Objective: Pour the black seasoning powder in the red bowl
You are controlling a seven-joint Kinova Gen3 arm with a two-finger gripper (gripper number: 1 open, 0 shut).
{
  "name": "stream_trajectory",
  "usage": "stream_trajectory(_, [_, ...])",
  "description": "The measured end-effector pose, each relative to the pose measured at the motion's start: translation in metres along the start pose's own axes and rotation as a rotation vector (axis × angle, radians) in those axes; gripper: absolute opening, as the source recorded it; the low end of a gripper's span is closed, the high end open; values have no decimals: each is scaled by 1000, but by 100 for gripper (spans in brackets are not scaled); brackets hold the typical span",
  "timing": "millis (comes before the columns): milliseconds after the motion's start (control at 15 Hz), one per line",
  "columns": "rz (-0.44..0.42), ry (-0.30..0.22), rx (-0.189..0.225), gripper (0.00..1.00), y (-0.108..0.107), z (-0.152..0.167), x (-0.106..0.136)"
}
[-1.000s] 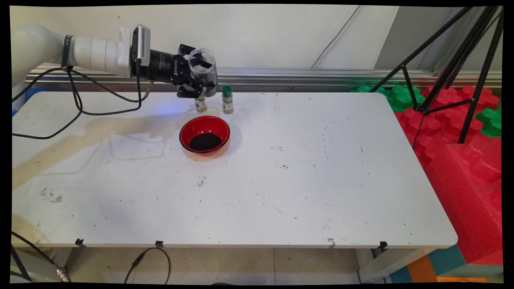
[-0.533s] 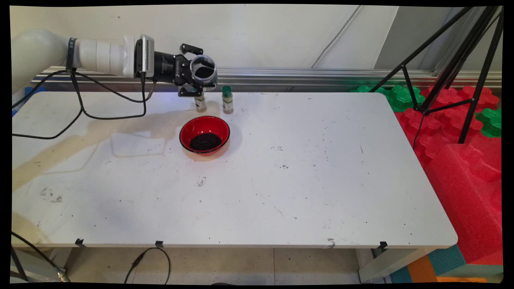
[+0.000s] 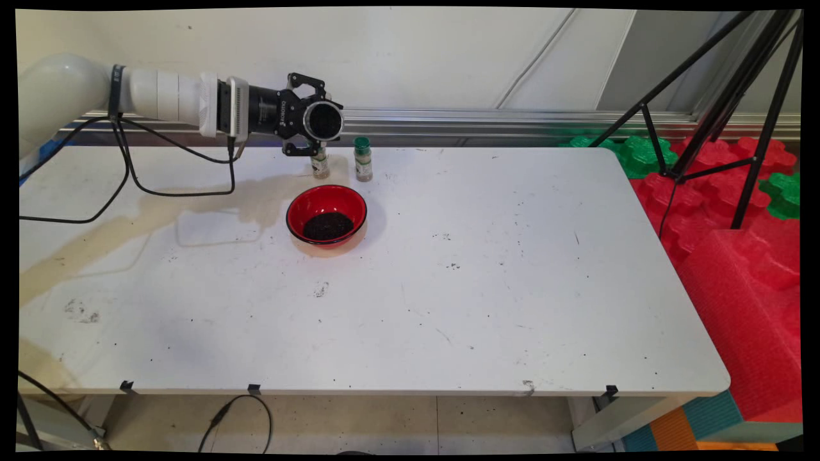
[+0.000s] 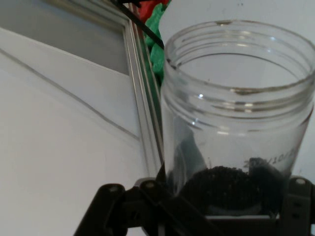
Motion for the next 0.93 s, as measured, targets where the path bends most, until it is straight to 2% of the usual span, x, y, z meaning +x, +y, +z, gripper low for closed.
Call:
stream_trajectory(267, [142,-16,12,0,3,3,0])
stream_trajectory(933, [412,-47,41,0,4,8,0])
